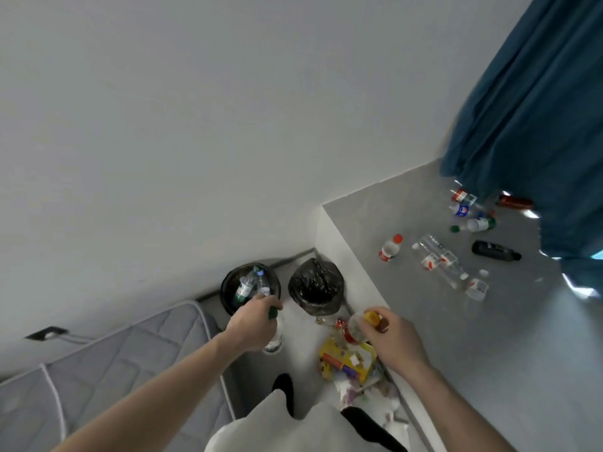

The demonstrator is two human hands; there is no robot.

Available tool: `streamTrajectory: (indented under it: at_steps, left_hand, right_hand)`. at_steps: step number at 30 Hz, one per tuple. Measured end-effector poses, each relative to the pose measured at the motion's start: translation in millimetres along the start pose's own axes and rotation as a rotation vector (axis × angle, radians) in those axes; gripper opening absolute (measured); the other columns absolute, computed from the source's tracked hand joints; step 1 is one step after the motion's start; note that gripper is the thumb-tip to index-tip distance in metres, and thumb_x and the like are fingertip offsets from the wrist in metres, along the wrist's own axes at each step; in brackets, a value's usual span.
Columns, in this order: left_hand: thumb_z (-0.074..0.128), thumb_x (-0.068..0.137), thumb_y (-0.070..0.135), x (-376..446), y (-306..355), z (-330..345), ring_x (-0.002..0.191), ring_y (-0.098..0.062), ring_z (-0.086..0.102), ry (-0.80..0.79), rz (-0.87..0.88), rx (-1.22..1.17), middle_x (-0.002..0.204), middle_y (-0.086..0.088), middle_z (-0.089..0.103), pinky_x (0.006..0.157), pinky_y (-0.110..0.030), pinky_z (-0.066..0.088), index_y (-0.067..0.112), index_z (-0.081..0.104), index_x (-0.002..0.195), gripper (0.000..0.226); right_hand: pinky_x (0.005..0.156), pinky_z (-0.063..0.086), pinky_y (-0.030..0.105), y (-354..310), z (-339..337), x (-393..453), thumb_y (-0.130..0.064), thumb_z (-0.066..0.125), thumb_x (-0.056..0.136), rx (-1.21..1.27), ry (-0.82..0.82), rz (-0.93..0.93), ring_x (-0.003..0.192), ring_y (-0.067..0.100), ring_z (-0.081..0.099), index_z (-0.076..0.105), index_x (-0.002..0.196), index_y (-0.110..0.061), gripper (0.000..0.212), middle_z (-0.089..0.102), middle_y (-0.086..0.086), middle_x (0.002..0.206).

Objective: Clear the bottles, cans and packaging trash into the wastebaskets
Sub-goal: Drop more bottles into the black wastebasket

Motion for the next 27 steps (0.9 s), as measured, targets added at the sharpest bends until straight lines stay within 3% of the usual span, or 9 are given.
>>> streamTrajectory:
  at_steps: [7, 17, 27]
  left_hand:
    - [0.054, 0.086, 0.016, 16, -38, -23, 0.118, -0.025, 0.059, 0.088, -0.136, -0.123, 0.13, -0.003, 0.059, 0.097, -0.032, 0.046, 0.03, 0.067, 0.124, 0.043]
    - [0.059, 0.087, 0.013, 8, -87, -31, 0.11, -0.021, 0.057, 0.177, -0.234, -0.266, 0.113, 0.002, 0.053, 0.09, -0.025, 0.039, 0.023, 0.068, 0.12, 0.036]
    - [0.056, 0.088, 0.016, 90, -155, -42, 0.107, -0.02, 0.059, 0.067, -0.335, -0.326, 0.115, 0.003, 0.053, 0.093, -0.027, 0.045, 0.029, 0.068, 0.114, 0.031]
  right_hand:
    - [0.076, 0.057, 0.032, -21, 1, 26, -0.068, 0.06, 0.085, -0.074, -0.02, -0.019, 0.082, 0.006, 0.065, 0.066, 0.097, -0.04, 0.031, 0.07, -0.018, 0.088]
    - [0.073, 0.049, 0.027, -55, 45, 68, -0.055, 0.06, 0.091, -0.127, -0.177, -0.072, 0.091, 0.015, 0.064, 0.064, 0.118, -0.039, 0.032, 0.071, -0.01, 0.103]
    - [0.072, 0.048, 0.026, -97, 113, 130, -0.056, 0.059, 0.089, -0.162, -0.284, 0.042, 0.092, 0.014, 0.065, 0.063, 0.12, -0.04, 0.035, 0.072, -0.009, 0.106]
Point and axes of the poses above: each hand's wrist, its own x-axis towards the middle knuckle, its own z-axis out of the palm, y = z × x, the point moved 3 cm from there along x, towards the middle knuckle
